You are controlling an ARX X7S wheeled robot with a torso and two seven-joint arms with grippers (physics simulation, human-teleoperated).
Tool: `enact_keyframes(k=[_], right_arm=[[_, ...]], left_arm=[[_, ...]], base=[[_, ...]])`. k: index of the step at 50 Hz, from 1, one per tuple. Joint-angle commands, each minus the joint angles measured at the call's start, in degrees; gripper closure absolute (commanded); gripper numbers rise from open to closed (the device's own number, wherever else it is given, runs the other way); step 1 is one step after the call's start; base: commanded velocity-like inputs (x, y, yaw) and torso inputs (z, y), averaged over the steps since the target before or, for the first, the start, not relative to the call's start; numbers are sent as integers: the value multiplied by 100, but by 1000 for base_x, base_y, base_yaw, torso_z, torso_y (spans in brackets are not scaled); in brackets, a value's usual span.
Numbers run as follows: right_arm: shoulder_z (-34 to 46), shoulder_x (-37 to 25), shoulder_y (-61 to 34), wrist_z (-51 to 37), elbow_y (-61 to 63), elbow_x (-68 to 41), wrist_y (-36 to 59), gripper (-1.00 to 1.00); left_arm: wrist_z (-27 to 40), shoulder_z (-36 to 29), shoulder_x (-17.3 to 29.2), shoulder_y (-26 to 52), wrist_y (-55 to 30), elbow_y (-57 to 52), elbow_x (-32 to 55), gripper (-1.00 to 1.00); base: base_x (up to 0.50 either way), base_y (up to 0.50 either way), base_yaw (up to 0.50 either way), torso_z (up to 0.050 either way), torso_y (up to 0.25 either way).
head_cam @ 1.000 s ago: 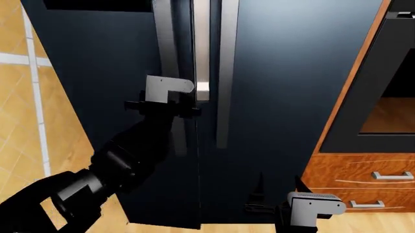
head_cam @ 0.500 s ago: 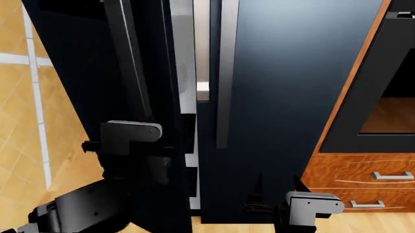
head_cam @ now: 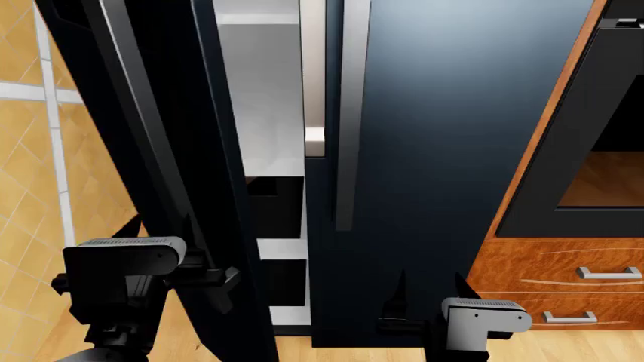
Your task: Open the fridge door
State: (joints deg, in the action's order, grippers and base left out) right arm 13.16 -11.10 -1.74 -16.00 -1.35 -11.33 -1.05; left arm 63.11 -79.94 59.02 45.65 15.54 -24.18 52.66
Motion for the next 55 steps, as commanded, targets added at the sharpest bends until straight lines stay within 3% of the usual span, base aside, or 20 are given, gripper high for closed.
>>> enact_keyframes(k=[1,9,21,26,35,45,46,55], right_arm=[[44,-22,-28,-32,-37,3,-7,-100],[71,-37,-14,-69,-20,4,-2,-100],[118,-62,-18,-119,-11,23,1,-100],[124,-65,-24,-164,-16,34,14,-100],[51,-77,3,-280,36,11,-58,-100],[106,-88,-19,-249,-16,-31,-53,-100],[113,-89,-18,-250,-14,-31,-50,-100],[127,-110,-20,-257,-20,-65,-58,-100]], left_arm=[[257,50,220,-80,15,-244,-17,-100],[502,1,523,101,-503,-901,-32,-100],[809,-110,742,940,-2266,-2742,212,-100],[967,-190,400,1311,-3103,-3001,493,-100],[940,-176,153,1864,-3810,-3359,716,-100],[1318,-413,-578,2836,-4583,-3410,1565,-100],[1285,-480,-414,2881,-4495,-3574,1542,-100],[850,-464,-1205,3517,-4958,-3023,2154,-100]], base=[[0,0,0,0,0],[0,0,0,0,0],[0,0,0,0,0],[0,0,0,0,0],[0,0,0,0,0],[0,0,0,0,0],[0,0,0,0,0],[0,0,0,0,0]])
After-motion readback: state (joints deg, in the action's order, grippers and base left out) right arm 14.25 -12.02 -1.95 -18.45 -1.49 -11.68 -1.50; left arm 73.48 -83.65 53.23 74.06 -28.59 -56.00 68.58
